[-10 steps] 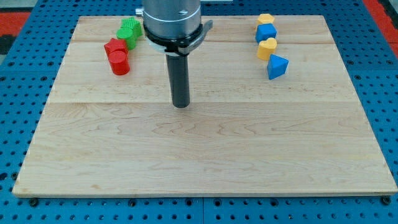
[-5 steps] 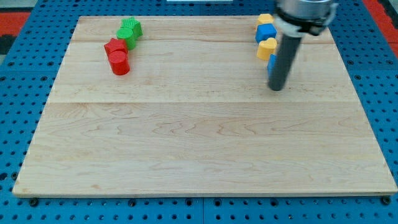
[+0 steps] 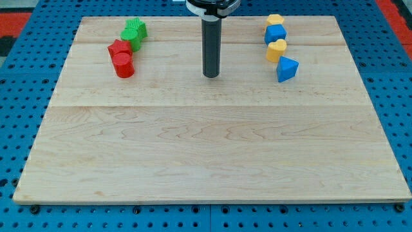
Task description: Move your arm closer to the blue cube
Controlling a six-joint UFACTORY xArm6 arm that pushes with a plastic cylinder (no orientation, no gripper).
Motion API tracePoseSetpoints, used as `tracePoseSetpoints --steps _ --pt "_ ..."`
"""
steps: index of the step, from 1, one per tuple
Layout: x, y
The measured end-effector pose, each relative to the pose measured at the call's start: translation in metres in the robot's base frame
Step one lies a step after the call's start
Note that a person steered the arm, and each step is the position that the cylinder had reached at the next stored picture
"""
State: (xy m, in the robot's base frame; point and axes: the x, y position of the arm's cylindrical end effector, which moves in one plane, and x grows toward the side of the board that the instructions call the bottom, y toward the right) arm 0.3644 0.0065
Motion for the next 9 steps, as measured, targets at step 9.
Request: tracePoseSetpoints --steps 9 --pt "0.0033 -0.0013"
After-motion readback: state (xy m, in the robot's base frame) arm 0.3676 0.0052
